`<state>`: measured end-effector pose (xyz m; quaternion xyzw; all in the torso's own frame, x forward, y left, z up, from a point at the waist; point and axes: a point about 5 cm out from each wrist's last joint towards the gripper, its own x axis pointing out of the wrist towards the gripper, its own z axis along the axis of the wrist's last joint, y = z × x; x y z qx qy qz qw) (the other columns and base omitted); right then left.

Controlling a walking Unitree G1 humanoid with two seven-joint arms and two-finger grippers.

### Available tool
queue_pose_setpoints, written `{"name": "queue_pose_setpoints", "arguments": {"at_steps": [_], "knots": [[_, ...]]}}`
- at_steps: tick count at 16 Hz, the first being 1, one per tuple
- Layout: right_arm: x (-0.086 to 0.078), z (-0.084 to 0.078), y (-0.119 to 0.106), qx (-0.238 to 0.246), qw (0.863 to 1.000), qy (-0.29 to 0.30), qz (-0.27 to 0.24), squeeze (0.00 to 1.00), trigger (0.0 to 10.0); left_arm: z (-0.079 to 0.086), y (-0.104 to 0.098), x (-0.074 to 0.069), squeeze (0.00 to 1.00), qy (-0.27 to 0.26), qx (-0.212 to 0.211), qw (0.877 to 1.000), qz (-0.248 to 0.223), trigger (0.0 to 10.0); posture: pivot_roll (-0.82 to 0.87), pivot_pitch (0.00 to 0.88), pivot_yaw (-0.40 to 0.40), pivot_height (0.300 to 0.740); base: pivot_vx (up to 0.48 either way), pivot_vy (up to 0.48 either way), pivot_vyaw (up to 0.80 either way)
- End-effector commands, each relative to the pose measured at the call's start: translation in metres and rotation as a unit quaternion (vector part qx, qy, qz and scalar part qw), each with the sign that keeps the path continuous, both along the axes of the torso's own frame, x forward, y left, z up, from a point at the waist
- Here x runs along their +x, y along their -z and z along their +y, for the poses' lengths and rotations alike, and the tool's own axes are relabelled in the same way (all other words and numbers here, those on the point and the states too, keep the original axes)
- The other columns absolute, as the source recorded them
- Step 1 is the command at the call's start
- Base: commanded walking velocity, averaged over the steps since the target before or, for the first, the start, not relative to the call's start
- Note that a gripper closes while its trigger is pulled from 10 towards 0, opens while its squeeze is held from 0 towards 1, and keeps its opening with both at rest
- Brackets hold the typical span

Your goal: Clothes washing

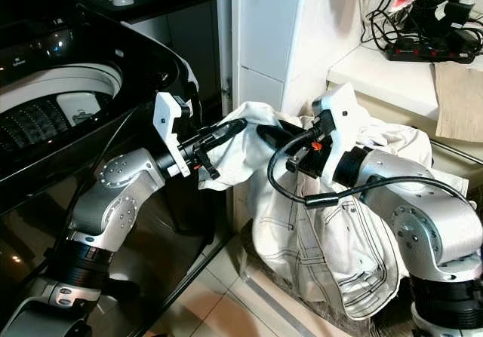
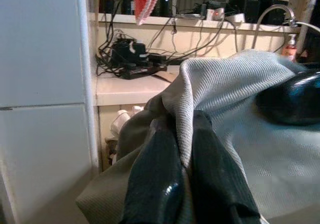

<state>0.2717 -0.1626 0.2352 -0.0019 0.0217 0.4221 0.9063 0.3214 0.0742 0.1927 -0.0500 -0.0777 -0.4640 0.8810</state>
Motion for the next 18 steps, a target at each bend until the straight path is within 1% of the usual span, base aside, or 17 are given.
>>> {"name": "queue_pose_setpoints", "arguments": {"at_steps": [1,2,3,4,5,6,7,8,9,10,11,13,14,15,16,17,18], "knots": [[-0.001,-0.002,-0.013,0.012,1.0,-0.002,-0.029,1.0,10.0,0.014,-0.005,0.008,0.0,-0.04,0.001,0.999,-0.005,0.0,-0.07,0.0,0.036,0.74,0.0,0.0,0.0],[-0.001,-0.002,-0.013,0.009,0.999,-0.002,-0.031,1.0,10.0,0.018,-0.008,0.011,0.0,-0.053,0.002,0.999,-0.013,0.0,-0.07,0.0,0.036,0.74,0.0,0.0,0.0],[-0.001,-0.002,-0.013,-0.004,0.999,0.012,-0.038,1.0,10.0,0.027,-0.015,0.016,0.0,-0.065,0.023,0.997,-0.032,0.0,-0.07,0.0,0.038,0.74,0.0,0.0,0.0],[-0.001,-0.002,-0.012,-0.011,0.999,0.017,-0.041,0.0,10.0,0.047,-0.028,0.023,0.0,-0.088,0.078,0.991,-0.064,0.0,-0.07,0.0,0.043,0.74,0.0,0.0,0.0],[-0.002,-0.002,-0.012,-0.014,0.999,0.012,-0.042,0.0,10.0,0.07,-0.048,0.032,0.0,-0.126,0.12,0.98,-0.098,0.0,-0.07,0.0,0.045,0.74,0.0,0.0,0.0],[-0.003,-0.001,-0.012,-0.014,0.999,0.008,-0.042,0.0,10.0,0.084,-0.064,0.037,0.0,-0.157,0.133,0.971,-0.118,0.0,-0.07,0.0,0.045,0.74,0.0,0.0,0.0],[-0.005,0.0,-0.011,-0.014,0.999,0.0,-0.045,0.0,10.0,0.121,-0.114,0.049,0.0,-0.267,0.155,0.932,-0.188,0.0,-0.07,0.0,0.045,0.74,0.0,0.0,0.0],[-0.006,0.002,-0.01,-0.012,0.999,-0.001,-0.045,0.0,10.0,0.144,-0.153,0.05,0.0,-0.344,0.16,0.893,-0.243,0.0,-0.05,0.0,0.043,0.74,0.0,0.0,0.0],[-0.003,0.003,-0.01,-0.011,0.999,0.003,-0.048,0.0,10.0,0.166,-0.212,0.041,0.0,-0.467,0.169,0.793,-0.353,0.0,-0.05,0.0,0.041,0.74,0.0,0.0,0.0],[-0.002,0.003,-0.01,-0.01,0.999,0.004,-0.049,0.0,10.0,0.172,-0.234,0.033,0.0,-0.506,0.172,0.745,-0.398,0.0,-0.05,0.0,0.041,0.74,0.0,0.0,0.0],[0.0,0.003,-0.011,-0.007,0.998,0.011,-0.055,0.0,10.0,0.177,-0.272,0.014,0.0,-0.563,0.184,0.642,-0.488,0.0,-0.04,0.0,0.047,0.74,0.0,0.0,0.0],[0.001,0.003,-0.012,-0.005,0.998,0.017,-0.059,0.0,10.0,0.173,-0.292,0.003,0.0,-0.586,0.185,0.563,-0.552,0.0,-0.04,0.0,0.051,0.74,0.0,0.0,0.0],[0.0,0.003,-0.011,-0.005,0.998,0.017,-0.059,0.0,10.0,0.17,-0.289,0.007,0.0,-0.58,0.188,0.569,-0.552,0.0,-0.04,0.0,0.051,0.74,0.0,0.0,0.0],[0.0,0.004,-0.01,-0.006,0.998,0.017,-0.057,0.0,10.0,0.165,-0.277,0.021,0.0,-0.57,0.213,0.587,-0.533,0.0,-0.05,0.0,0.054,0.74,0.0,0.0,0.0],[-0.001,0.005,-0.007,-0.01,0.998,0.016,-0.055,0.0,10.0,0.161,-0.25,0.044,0.0,-0.551,0.266,0.623,-0.487,0.0,-0.05,0.0,0.054,0.74,0.0,0.0,0.0],[-0.002,0.006,-0.006,-0.014,0.998,0.013,-0.053,0.0,10.0,0.157,-0.217,0.063,0.0,-0.524,0.312,0.664,-0.433,0.0,-0.05,0.0,0.055,0.74,0.0,0.0,0.0],[-0.002,0.006,-0.005,-0.017,0.998,0.011,-0.051,0.0,10.0,0.158,-0.198,0.073,0.0,-0.515,0.352,0.681,-0.383,0.0,-0.05,0.0,0.055,0.74,0.0,0.0,0.0]]}}
